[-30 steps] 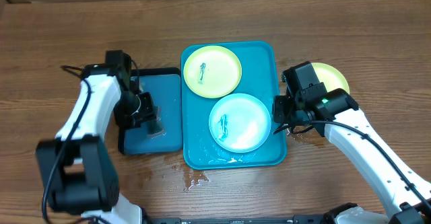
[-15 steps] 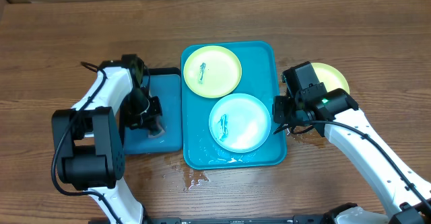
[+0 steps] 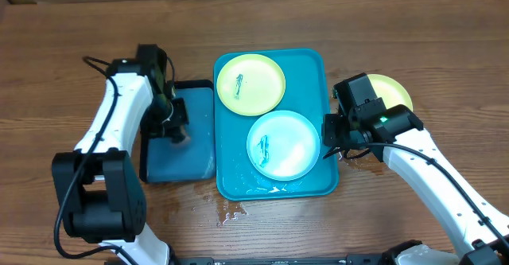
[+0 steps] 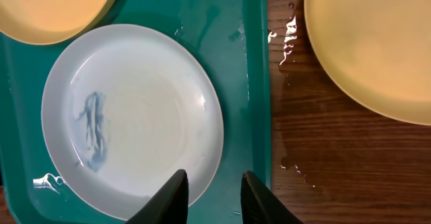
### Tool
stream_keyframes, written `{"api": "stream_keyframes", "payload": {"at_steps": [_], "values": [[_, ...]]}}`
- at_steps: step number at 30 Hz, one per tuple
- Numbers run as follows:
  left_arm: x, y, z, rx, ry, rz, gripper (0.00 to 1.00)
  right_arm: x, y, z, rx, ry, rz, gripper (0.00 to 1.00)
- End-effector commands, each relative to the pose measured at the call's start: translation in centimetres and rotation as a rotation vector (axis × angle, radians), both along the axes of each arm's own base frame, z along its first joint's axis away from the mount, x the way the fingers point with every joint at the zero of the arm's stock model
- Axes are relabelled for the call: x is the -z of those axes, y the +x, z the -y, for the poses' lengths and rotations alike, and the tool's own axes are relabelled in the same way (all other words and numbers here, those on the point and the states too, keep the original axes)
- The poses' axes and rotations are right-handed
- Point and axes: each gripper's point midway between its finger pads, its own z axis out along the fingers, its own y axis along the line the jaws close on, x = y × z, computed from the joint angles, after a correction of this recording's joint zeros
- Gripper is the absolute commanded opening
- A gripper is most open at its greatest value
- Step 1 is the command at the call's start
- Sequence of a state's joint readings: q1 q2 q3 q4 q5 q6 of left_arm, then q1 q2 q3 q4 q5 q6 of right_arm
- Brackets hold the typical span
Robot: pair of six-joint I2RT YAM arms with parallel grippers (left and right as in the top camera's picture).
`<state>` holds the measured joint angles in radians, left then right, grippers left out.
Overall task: Clean dirty plates on tray and stack at the side
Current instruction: 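Grasp the sponge in the basin with the left gripper and wet it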
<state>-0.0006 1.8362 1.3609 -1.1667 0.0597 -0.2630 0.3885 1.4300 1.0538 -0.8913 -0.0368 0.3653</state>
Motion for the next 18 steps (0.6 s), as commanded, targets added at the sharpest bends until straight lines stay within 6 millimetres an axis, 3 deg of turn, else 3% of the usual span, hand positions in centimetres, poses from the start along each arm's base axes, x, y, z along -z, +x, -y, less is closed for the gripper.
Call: {"api": "stream_keyframes", "payload": {"at_steps": [1,7,8,9,12,18], "values": [[1.7,-1.3,-0.2,0.005,0.027,-0.026,0.04,-0.7,0.4,0.0,-0.002,-0.002,0.026,0.28],[3.0,-2.1,-0.2,0.005,0.027,-0.039,0.05,-0.7,0.4,0.0,-0.002,-0.003,0.023,0.28],[2.9,-1.9,-0.2,0.006,0.027,-0.035,0.12,-0.6,0.3,0.0,-0.002,-0.003,0.022,0.28],[2.7,-1.8,-0.2,0.005,0.027,-0.034,0.25,-0.7,0.3,0.0,-0.002,-0.003,0.022,0.28],[1.9,-1.1,-0.2,0.005,0.027,-0.017,0.38,-0.6,0.3,0.0,-0.002,-0.003,0.022,0.28],[1.4,-0.3,-0.4,0.010,0.039,0.009,0.44,-0.7,0.3,0.0,-0.002,-0.004,0.023,0.28]]}}
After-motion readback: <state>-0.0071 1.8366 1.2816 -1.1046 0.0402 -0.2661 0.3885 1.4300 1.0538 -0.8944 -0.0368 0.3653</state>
